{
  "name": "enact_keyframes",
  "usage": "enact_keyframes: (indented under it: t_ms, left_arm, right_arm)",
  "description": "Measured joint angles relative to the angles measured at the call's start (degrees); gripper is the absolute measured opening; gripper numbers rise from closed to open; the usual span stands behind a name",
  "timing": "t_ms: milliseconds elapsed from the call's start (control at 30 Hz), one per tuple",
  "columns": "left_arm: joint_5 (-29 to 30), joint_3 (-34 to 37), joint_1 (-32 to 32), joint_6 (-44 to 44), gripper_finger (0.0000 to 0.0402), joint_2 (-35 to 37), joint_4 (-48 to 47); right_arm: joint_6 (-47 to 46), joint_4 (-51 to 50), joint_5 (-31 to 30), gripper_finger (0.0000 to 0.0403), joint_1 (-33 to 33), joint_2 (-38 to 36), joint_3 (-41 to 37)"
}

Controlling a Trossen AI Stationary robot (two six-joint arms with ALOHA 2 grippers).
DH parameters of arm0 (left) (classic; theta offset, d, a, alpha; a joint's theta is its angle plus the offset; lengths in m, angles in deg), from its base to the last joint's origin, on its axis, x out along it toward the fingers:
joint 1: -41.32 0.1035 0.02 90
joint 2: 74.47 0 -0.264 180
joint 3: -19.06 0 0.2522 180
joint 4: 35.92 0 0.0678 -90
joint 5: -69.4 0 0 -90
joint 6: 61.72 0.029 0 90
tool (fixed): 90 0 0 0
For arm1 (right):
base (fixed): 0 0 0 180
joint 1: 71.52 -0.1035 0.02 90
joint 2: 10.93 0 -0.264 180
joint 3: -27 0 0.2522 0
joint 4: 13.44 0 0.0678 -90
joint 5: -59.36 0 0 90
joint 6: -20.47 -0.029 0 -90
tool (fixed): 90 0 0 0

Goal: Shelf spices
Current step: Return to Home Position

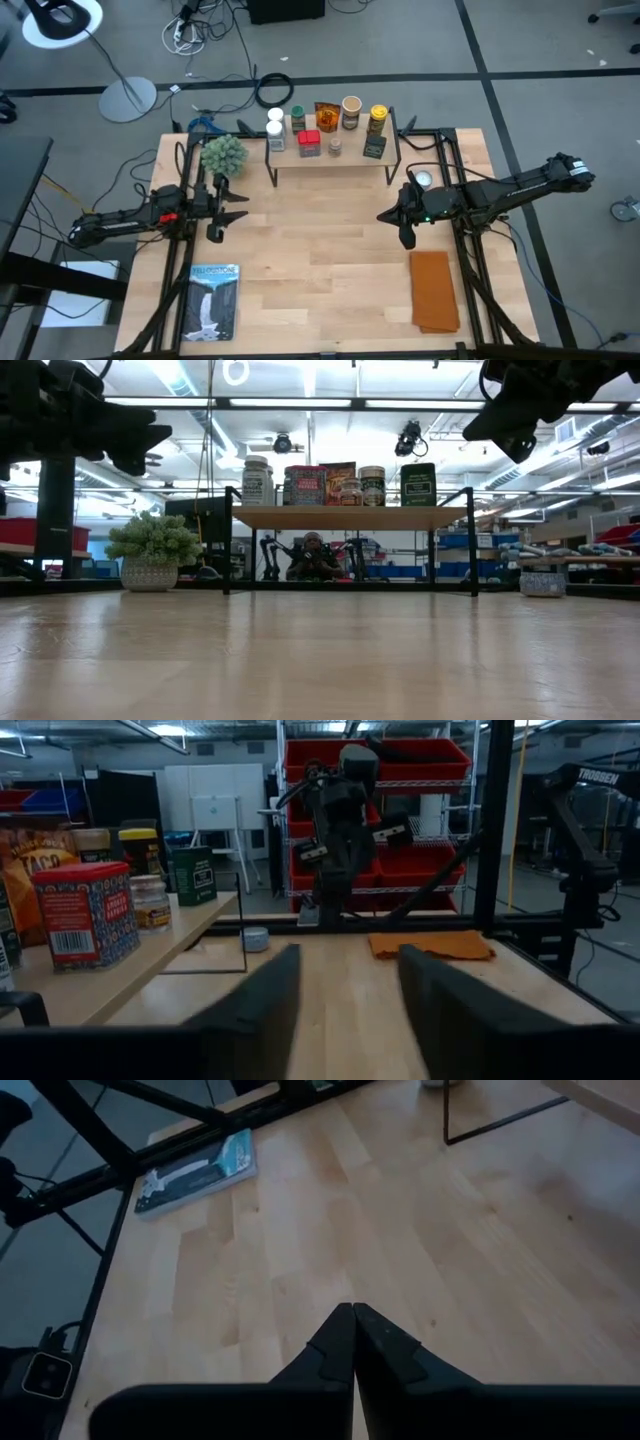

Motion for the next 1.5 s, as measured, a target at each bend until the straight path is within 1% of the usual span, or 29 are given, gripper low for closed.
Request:
enact_keyframes:
  t_ms: [200, 233, 267, 367, 500, 633, 733, 867, 933, 1000, 1100, 1167, 1300, 1367, 1433, 1500]
  left_arm:
    - [-0.22, 0.00, 0.00, -0.01, 0.0041, -0.02, -0.84]
    - [-0.75, 0.01, 0.00, -0.04, 0.0022, -0.02, -0.84]
    - [-1.52, 0.00, 0.00, -0.07, 0.0011, -0.02, -0.83]
    - [-2.29, 0.02, -0.02, -0.07, 0.0010, 0.00, -0.83]
    - [-2.40, 0.02, -0.02, -0.07, 0.0011, 0.00, -0.83]
    - [-2.43, 0.02, -0.02, -0.07, 0.0011, 0.00, -0.79]
    - [-2.43, 0.02, -0.02, -0.07, 0.0011, 0.00, -0.79]
    - [-2.45, 0.02, -0.02, -0.09, 0.0012, 0.00, -0.79]
    - [-2.45, 0.02, -0.02, -0.09, 0.0012, 0.00, -0.79]
    - [-2.45, 0.02, -0.02, -0.09, 0.0012, 0.00, -0.75]
    - [-2.43, 0.02, -0.02, -0.09, 0.0012, 0.00, -0.72]
    - [-2.43, 0.02, -0.02, -0.09, 0.0012, 0.00, -0.72]
    - [-2.43, 0.02, -0.02, -0.09, 0.0012, 0.00, -0.72]
    - [-2.43, 0.02, -0.02, -0.09, 0.0012, 0.00, -0.70]
    - [-2.42, 0.02, -0.02, -0.09, 0.0012, 0.00, -0.68]
    - [-2.40, 0.02, -0.02, -0.11, 0.0012, 0.02, -0.62]
  right_arm:
    - [0.81, 1.62, -0.03, 0.0005, 0.00, 0.00, 0.00]
    - [0.81, 1.65, -0.03, 0.0005, 0.00, 0.00, 0.00]
    - [0.81, 1.66, -0.03, 0.0005, 0.00, 0.00, 0.00]
    - [2.13, 1.99, -0.01, 0.0007, 0.00, 0.00, 0.00]
    - [7.38, 3.98, 1.14, 0.0008, 0.00, -0.15, 0.00]
    - [10.56, 5.28, 3.00, 0.0006, 0.02, -2.57, -1.20]
    - [11.09, 7.64, 2.90, 0.0005, 0.37, -7.33, -6.61]
    - [9.17, 16.13, 3.14, 0.0006, 2.52, -16.58, -17.78]
    - [8.16, 19.89, 5.37, 0.0007, 4.51, -21.03, -22.39]
    - [7.82, 23.28, 9.12, 0.0008, 6.79, -24.79, -25.39]
    - [8.69, 23.31, 14.44, 0.0008, 10.30, -28.59, -26.93]
    - [10.18, 21.81, 16.36, 0.0007, 12.46, -30.08, -26.95]
    - [12.05, 19.34, 15.75, 0.0008, 15.70, -31.68, -27.34]
    - [11.81, 21.44, 15.64, 0.0008, 16.77, -32.39, -29.23]
    - [10.77, 25.97, 15.61, 0.0008, 17.20, -33.06, -32.69]
    - [9.21, 25.74, 15.63, 0.0008, 17.07, -33.32, -33.27]
